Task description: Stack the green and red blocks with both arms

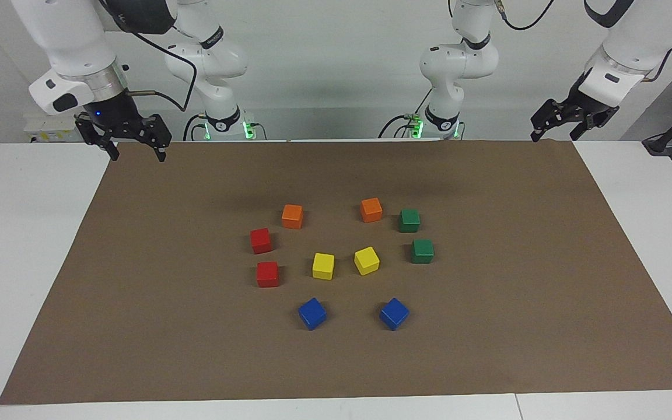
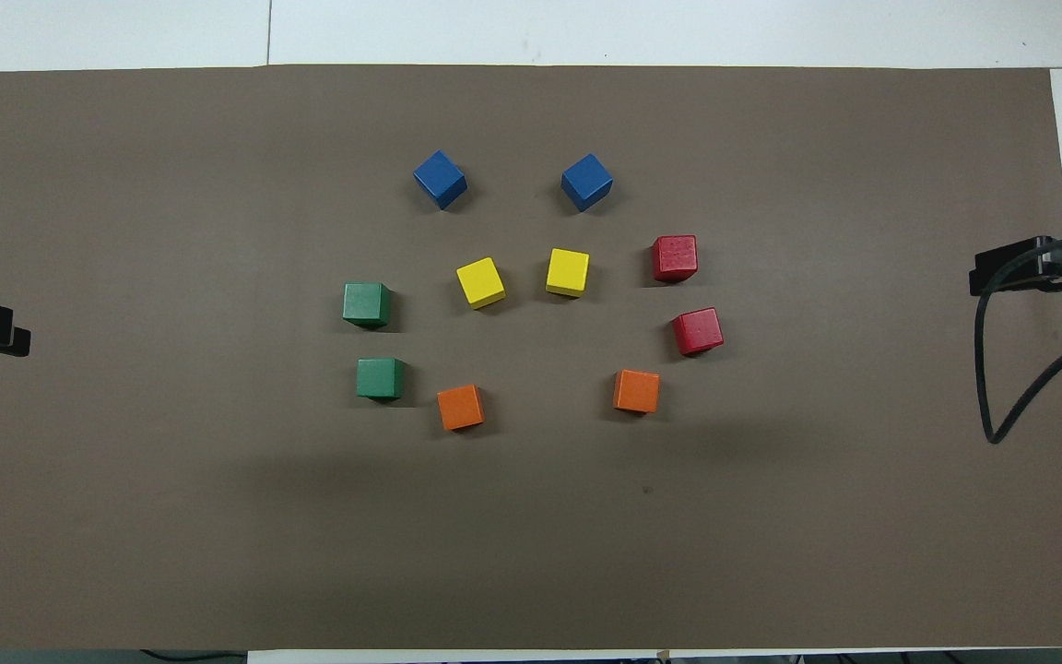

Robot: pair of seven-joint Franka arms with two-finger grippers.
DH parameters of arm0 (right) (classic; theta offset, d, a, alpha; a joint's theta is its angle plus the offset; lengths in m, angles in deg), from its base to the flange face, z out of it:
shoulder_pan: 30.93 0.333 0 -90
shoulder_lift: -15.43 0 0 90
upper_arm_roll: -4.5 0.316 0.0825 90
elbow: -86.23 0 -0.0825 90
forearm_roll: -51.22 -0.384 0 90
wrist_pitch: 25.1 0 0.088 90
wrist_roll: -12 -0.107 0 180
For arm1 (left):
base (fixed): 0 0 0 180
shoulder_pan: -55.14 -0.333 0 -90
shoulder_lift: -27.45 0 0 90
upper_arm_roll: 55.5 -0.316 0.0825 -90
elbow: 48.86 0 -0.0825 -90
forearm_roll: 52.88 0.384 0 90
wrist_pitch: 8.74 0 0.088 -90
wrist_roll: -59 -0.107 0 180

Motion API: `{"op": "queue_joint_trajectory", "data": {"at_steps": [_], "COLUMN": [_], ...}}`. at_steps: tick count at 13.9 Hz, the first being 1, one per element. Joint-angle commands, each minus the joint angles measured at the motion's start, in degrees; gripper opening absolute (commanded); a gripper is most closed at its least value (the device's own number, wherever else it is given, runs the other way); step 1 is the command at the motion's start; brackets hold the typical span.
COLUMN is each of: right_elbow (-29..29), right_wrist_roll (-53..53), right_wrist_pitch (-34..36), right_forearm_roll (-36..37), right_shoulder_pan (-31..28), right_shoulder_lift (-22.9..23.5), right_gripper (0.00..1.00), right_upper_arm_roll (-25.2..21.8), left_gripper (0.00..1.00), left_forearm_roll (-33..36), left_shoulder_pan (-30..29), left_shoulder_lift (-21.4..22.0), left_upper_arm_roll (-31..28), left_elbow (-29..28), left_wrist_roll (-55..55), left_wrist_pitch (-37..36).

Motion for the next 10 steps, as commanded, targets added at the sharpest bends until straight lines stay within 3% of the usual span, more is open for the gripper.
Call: {"op": "queue_joint_trajectory", "data": {"at_steps": [1,8,10], "right_elbow": [-0.13,-0.48,-2.06], "right_wrist_roll": [-1.14,-1.13,-3.49], "right_wrist_pitch": [-0.83,-0.21,-0.83], "right_forearm_roll": [-0.83,-0.91,-1.79], "right_shoulder_pan": [-0.54,-0.28,3.13], "right_shoulder_lift": [0.19,0.11,-0.33], "right_gripper": [1.0,1.0,1.0], "right_upper_arm_roll": [0.54,0.71,0.71], "left_gripper": [1.0,1.0,1.0], "left_forearm_roll": [-0.81,-0.72,-0.81], "left_shoulder_pan": [0.39,0.3,1.26], "left_shoulder_lift": [-0.17,1.41,2.38], "left_upper_arm_roll": [-0.47,-0.38,-0.21], "left_elbow": [0.28,-3.41,-5.78], "left_wrist_roll": [0.08,-0.63,-0.8], "left_wrist_pitch": [0.88,3.52,5.09]}}
